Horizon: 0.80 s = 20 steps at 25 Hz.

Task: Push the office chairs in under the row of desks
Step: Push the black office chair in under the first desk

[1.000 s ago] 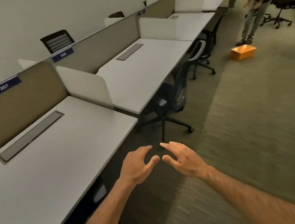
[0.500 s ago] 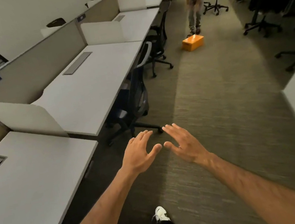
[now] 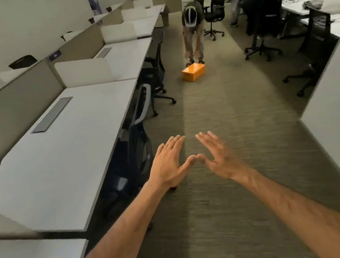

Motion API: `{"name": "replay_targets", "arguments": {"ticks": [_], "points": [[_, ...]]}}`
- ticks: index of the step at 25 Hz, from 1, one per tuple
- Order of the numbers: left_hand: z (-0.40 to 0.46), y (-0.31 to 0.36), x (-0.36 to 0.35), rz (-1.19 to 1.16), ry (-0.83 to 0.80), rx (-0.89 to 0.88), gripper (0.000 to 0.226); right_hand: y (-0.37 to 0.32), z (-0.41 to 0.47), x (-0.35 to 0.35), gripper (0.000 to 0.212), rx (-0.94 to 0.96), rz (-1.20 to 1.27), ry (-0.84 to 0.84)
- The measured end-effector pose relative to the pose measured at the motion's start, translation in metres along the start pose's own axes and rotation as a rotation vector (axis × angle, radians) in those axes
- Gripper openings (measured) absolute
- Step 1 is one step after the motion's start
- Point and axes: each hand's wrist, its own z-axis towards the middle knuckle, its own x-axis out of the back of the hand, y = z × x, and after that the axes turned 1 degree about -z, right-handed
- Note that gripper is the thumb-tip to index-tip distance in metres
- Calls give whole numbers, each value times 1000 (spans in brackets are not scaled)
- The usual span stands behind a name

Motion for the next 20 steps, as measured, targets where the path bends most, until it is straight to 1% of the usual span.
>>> {"name": "replay_targets", "arguments": {"ticks": [2,3,5,9,12,15,18,20], "points": [[29,-1,1,-14,-1,-33,91,11,20,10,79,-8,-1,33],[63,-7,-6,-52,-18,-44,91,30,44,18,79,-35,-12,44],[99,-14,-18,-65,-12,-71,90,55,70,25,81,-51,-42,59],[191,-35,-51,-90,-51,-55,89,123,140,35,85,-103,-45,71],[265,-48,-70,-71,-55,-73,91,174,198,44,89,-87,-73,69],[349,-57,-82,-46,-42,-79,92,220,267,67,90,-44,-100,93],[433,-64,-90,-15,-40,-100,91,264,333,98,87,0,-138,101],[479,-68,-96,-27,-27,-83,91,289,371,115,83,-4,-128,106]]}}
